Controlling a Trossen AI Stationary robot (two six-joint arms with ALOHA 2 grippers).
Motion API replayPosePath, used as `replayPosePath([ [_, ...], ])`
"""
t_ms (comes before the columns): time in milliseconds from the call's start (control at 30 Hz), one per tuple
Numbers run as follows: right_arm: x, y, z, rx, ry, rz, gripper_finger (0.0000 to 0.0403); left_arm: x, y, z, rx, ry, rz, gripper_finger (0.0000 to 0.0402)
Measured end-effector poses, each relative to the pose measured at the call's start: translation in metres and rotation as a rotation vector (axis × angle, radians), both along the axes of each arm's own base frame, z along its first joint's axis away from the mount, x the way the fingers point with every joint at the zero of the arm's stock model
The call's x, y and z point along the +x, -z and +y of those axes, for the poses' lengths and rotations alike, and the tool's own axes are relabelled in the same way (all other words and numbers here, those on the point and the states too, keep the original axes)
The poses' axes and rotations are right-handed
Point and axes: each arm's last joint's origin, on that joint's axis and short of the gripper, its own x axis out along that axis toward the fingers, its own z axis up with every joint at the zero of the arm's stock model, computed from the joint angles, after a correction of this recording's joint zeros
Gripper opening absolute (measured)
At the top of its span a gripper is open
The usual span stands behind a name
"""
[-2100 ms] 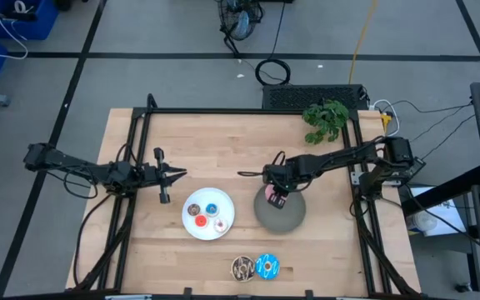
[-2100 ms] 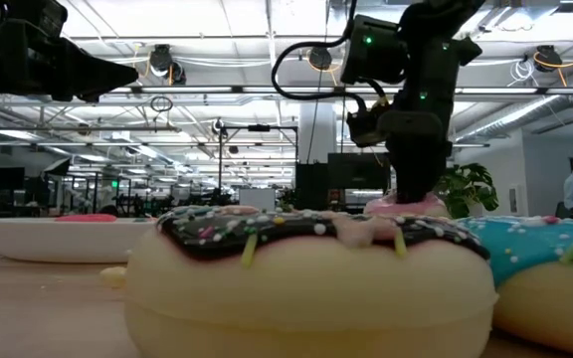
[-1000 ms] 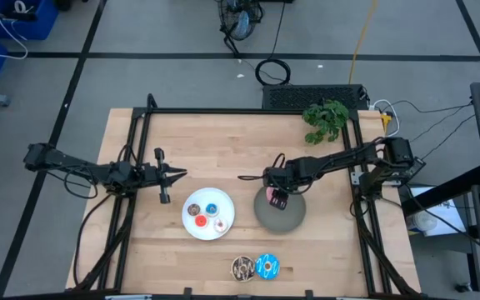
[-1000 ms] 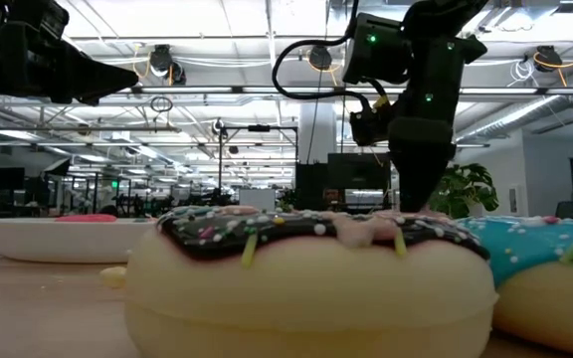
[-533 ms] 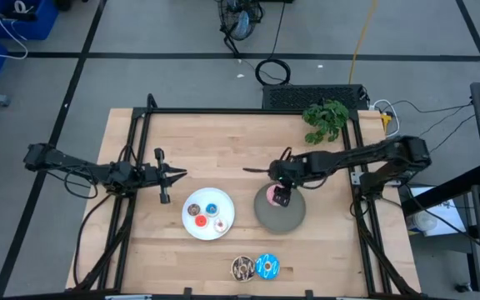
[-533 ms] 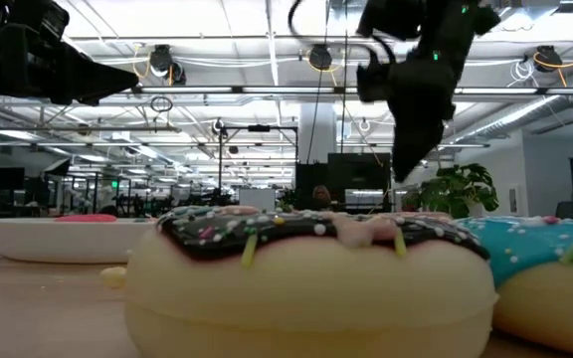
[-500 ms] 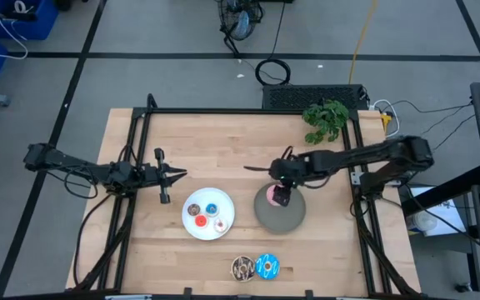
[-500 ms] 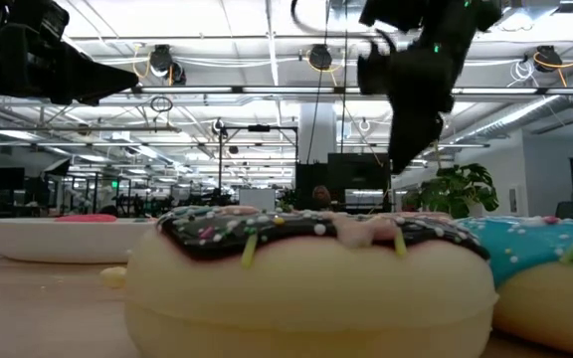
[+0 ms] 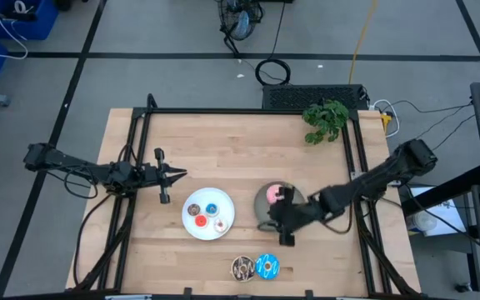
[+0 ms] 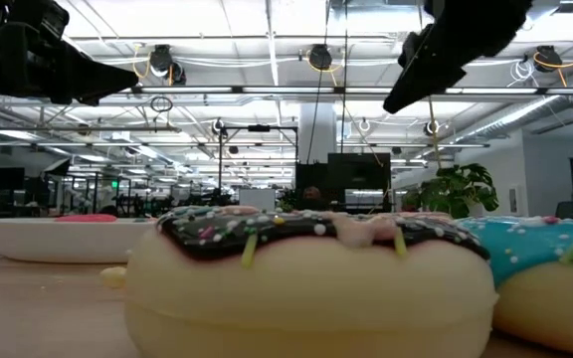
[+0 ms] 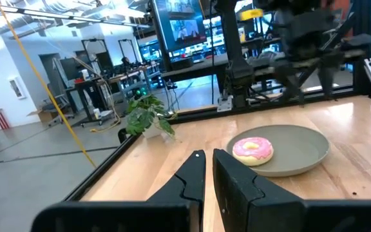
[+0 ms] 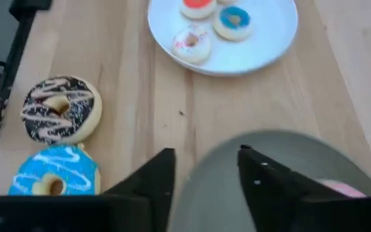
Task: Pick & Place donuts
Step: Put the large blue donut on the gray plate
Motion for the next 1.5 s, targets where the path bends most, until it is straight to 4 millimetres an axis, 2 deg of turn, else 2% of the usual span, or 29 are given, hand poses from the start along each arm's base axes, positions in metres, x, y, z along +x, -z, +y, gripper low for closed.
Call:
replayPosePath([
  [133,-0.003,0.016,0.023,-0.008,-0.033,-0.082,0.0077,0.0,0.0,0.0,0.0,0.0,0.0,0.0037],
  [267,-0.007,0.026,0.033,0.016,-0.048,-0.205,0.001,0.0,0.0,0.0,0.0,0.0,-0.002,0.0037],
  [500,-0.02,0.045,0.03,-0.013,-0.059,-0.415,0.0027,0.0,0.0,0.0,0.009,-0.001,-0.001,0.0037],
  [633,-0.027,0.058,0.025,-0.032,-0.062,-0.385,0.0022,0.0,0.0,0.0,0.012,-0.001,0.002,0.0037],
  [833,-0.031,0.062,0.026,-0.016,-0.084,-0.369,0.001,0.0,0.001,0.0,-0.006,0.0,0.006,0.0037],
  [1067,-0.026,0.051,0.032,-0.036,-0.082,-0.421,0.0001,0.0,0.001,0.0,-0.012,0.0,0.006,0.0037],
  [1267,0.001,0.01,0.048,-0.111,-0.095,-0.289,0.0,0.0,0.001,0.0,-0.017,0.0,0.005,0.0037],
  [1500,0.042,-0.028,0.081,-0.129,-0.13,-0.138,0.0,0.0,0.002,0.0,-0.035,0.001,0.014,0.0037],
])
